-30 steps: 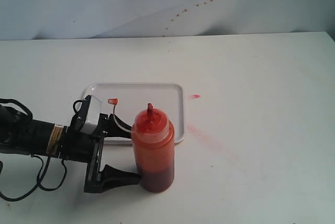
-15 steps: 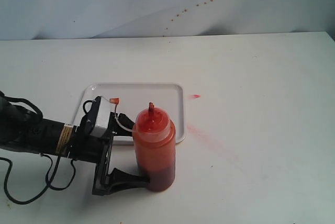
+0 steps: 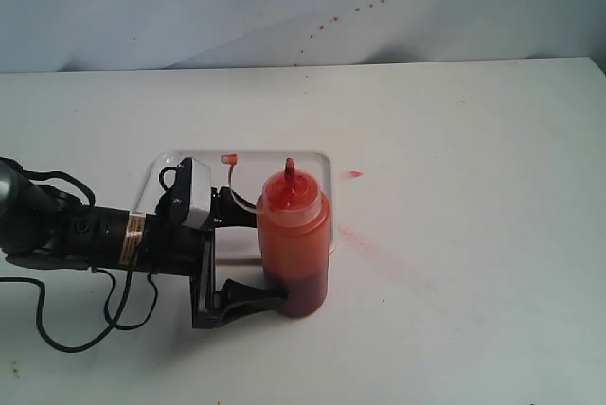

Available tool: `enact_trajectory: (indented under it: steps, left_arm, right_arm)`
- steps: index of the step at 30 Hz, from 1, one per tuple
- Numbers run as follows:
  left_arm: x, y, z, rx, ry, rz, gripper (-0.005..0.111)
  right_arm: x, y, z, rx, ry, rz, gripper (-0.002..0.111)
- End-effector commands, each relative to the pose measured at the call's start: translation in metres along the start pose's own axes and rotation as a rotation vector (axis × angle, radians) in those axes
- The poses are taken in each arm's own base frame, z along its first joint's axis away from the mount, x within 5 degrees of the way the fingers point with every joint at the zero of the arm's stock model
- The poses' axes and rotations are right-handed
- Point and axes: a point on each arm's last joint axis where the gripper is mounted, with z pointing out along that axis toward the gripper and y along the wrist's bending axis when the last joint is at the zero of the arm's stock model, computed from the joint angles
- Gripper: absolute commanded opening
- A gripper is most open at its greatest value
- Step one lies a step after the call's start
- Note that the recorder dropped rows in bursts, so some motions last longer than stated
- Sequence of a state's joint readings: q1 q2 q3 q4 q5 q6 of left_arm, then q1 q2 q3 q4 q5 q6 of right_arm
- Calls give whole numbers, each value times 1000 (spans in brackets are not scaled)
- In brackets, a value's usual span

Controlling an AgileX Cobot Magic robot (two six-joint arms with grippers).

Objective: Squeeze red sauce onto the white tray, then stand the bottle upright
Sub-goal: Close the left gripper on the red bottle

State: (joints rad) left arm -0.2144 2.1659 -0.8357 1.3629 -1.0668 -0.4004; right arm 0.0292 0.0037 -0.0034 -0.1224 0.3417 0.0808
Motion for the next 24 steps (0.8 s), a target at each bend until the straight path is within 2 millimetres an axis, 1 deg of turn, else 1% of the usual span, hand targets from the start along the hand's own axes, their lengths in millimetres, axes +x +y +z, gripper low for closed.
enact_trajectory:
  steps: [1, 8, 14, 20, 24]
  left_arm:
    - [-3, 2, 5, -25, -15, -2, 104]
    - [-9, -7, 17, 12, -16, 30, 104]
    - [-12, -3, 30, -20, 45, 44, 104]
    - [-9, 4, 39, -12, 26, 15, 104]
    - [-9, 5, 42, -4, 22, 20, 104]
  right_arm:
    - [0, 0, 0, -2, -8, -3, 0]
    - [0, 0, 0, -2, -8, -3, 0]
    - [0, 0, 0, -2, -8, -3, 0]
    - [0, 0, 0, -2, -8, -3, 0]
    - [0, 0, 0, -2, -8, -3, 0]
